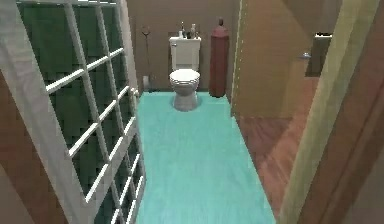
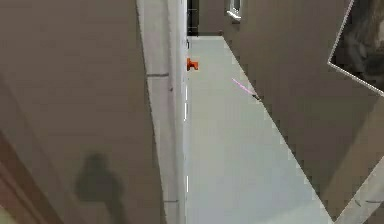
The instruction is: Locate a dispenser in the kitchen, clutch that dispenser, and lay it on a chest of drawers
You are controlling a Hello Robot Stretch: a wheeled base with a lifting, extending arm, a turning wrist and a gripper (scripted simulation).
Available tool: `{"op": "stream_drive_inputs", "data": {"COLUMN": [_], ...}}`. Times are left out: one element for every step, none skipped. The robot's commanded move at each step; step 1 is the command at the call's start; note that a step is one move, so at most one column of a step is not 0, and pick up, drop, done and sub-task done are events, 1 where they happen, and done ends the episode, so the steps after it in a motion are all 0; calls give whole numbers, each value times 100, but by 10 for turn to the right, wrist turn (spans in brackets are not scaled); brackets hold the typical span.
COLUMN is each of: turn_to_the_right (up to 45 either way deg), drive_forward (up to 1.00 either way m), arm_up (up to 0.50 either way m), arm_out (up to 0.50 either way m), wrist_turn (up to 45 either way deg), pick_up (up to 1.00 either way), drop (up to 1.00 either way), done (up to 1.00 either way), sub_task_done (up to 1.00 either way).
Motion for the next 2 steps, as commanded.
{"op": "stream_drive_inputs", "data": {"turn_to_the_right": [0, 210], "drive_forward": [75, 0], "arm_up": [0, 0], "arm_out": [0, 0], "wrist_turn": [0, 0], "pick_up": [0, 0], "drop": [0, 0], "done": [0, 0], "sub_task_done": [0, 0]}}
